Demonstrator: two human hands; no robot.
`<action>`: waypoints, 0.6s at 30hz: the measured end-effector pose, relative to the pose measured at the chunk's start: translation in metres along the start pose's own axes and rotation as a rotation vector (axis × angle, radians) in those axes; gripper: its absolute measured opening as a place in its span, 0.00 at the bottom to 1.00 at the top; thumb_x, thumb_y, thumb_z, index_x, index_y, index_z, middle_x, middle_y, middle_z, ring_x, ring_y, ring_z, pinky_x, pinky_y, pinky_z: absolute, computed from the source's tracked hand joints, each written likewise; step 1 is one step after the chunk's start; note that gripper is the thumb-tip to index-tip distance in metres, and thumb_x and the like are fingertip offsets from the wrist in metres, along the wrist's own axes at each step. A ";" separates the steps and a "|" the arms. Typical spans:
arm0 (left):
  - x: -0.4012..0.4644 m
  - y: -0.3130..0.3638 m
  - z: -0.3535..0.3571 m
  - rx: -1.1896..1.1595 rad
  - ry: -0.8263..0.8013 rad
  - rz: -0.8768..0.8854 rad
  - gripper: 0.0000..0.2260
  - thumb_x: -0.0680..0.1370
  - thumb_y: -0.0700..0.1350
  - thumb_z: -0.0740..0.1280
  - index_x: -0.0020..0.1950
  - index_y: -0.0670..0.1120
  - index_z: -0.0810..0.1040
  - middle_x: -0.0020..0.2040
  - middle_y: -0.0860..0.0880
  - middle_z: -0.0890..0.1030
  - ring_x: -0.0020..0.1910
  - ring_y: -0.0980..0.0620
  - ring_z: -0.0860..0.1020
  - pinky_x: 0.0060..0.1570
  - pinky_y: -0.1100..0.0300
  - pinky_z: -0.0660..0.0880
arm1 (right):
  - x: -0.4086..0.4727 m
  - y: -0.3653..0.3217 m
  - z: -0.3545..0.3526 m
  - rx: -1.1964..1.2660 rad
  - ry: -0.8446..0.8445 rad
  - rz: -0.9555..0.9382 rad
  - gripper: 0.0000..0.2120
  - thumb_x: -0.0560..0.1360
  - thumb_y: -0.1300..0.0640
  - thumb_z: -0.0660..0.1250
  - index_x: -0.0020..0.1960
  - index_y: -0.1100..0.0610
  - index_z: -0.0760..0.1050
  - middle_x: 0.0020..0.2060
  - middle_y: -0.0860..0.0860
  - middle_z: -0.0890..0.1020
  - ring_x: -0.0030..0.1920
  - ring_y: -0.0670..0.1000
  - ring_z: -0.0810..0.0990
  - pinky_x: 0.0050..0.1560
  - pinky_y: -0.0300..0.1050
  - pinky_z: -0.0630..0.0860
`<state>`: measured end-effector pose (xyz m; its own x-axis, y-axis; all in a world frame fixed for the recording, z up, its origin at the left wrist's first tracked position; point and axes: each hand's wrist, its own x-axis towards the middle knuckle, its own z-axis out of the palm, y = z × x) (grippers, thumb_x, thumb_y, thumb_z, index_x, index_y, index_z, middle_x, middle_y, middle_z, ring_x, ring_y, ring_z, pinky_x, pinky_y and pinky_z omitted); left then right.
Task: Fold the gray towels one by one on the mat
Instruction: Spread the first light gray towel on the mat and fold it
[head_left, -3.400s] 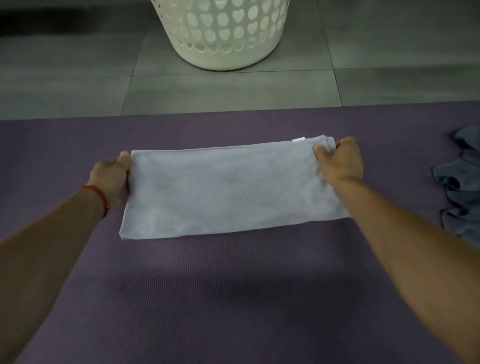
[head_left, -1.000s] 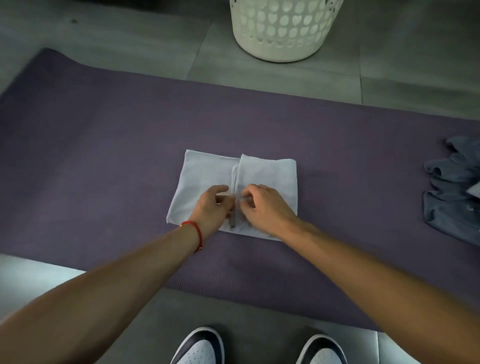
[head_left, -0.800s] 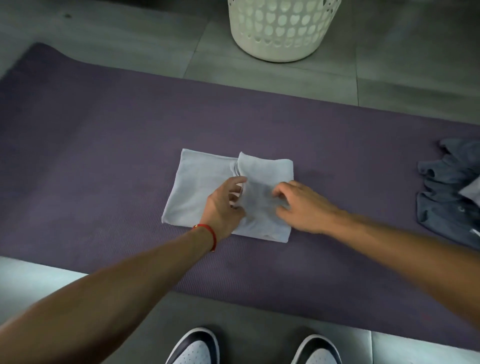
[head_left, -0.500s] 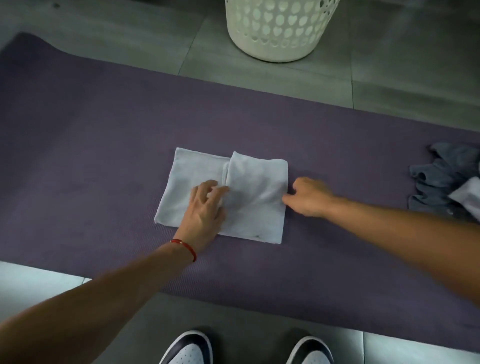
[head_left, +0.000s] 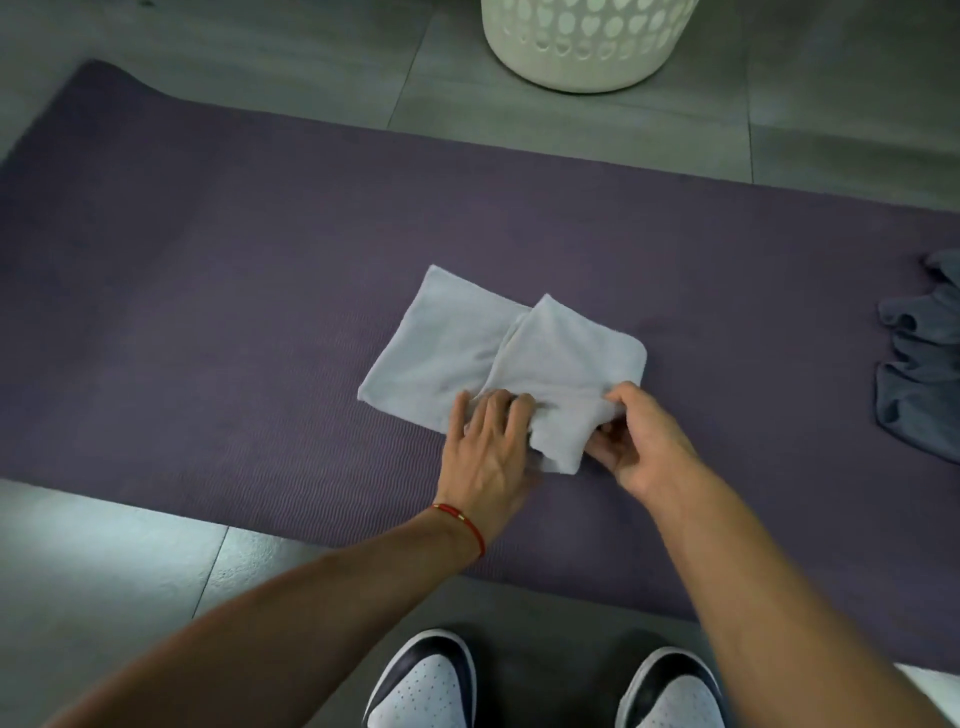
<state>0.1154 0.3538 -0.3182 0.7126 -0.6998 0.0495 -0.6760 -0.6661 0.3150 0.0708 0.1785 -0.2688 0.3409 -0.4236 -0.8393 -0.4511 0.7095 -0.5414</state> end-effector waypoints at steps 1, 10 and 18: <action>-0.001 -0.006 -0.001 -0.057 0.039 0.010 0.22 0.69 0.44 0.69 0.63 0.47 0.71 0.57 0.49 0.76 0.60 0.46 0.76 0.74 0.42 0.60 | -0.003 0.007 -0.004 0.037 -0.027 0.032 0.05 0.75 0.57 0.68 0.48 0.59 0.77 0.36 0.54 0.78 0.30 0.50 0.82 0.35 0.48 0.83; -0.050 -0.062 -0.022 -0.591 -0.045 0.050 0.19 0.79 0.42 0.69 0.69 0.44 0.69 0.65 0.49 0.75 0.61 0.50 0.77 0.64 0.61 0.74 | -0.001 -0.039 -0.026 -0.352 -0.342 -0.216 0.19 0.78 0.66 0.64 0.66 0.51 0.75 0.53 0.52 0.78 0.49 0.50 0.81 0.42 0.49 0.84; -0.053 -0.072 -0.051 -0.855 0.045 -0.424 0.13 0.77 0.55 0.71 0.59 0.54 0.79 0.52 0.57 0.83 0.50 0.57 0.82 0.51 0.56 0.81 | -0.018 -0.081 0.019 -0.510 -0.546 -0.194 0.11 0.79 0.53 0.65 0.55 0.58 0.80 0.42 0.59 0.84 0.33 0.55 0.85 0.29 0.39 0.81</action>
<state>0.1356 0.4524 -0.2948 0.8855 -0.4207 -0.1973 -0.0063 -0.4354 0.9002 0.1170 0.1389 -0.2086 0.7515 -0.0820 -0.6546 -0.6208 0.2478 -0.7438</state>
